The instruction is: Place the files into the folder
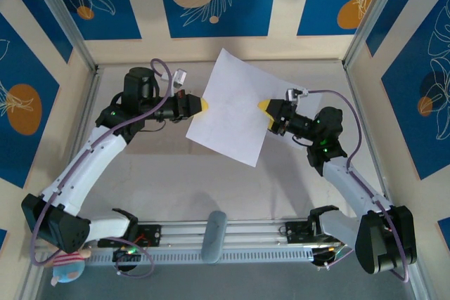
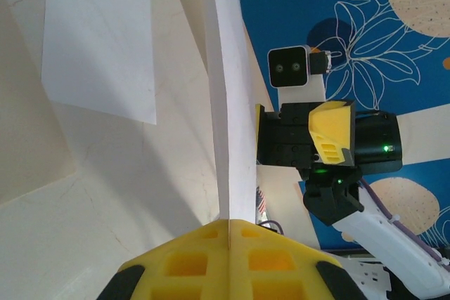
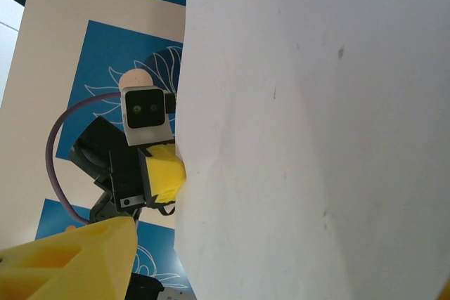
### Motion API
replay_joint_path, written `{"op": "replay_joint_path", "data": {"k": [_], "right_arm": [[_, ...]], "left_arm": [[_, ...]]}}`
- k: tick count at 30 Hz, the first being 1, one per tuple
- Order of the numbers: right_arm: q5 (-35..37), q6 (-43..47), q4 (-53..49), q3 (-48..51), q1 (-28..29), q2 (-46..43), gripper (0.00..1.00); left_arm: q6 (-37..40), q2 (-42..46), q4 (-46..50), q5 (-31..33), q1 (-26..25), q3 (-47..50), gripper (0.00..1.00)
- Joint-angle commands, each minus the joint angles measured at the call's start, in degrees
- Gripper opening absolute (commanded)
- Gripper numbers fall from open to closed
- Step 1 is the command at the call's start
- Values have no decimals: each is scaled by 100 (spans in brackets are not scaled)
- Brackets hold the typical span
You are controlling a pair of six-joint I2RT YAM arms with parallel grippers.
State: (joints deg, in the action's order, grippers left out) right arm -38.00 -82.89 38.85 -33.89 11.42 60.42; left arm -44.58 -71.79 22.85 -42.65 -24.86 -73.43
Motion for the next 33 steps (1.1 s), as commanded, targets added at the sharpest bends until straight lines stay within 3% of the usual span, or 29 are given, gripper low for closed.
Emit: {"op": "replay_joint_path", "data": {"k": [1,21,30,33], "right_arm": [[-102,135,-69,-45,43,-108,67],[-62,251,-177,-141,113,-92,52],[-52,379,-311,-124,122,-188,38],[-40,420,-393,-123,128,-219,23]], "left_arm": [[25,19,-78,-178,43,-40,0],[143,-2,22,-280,34,-31,0],[143,15,18,-212,34,-14,0],[148,21,18,-191,34,-14,0]]}}
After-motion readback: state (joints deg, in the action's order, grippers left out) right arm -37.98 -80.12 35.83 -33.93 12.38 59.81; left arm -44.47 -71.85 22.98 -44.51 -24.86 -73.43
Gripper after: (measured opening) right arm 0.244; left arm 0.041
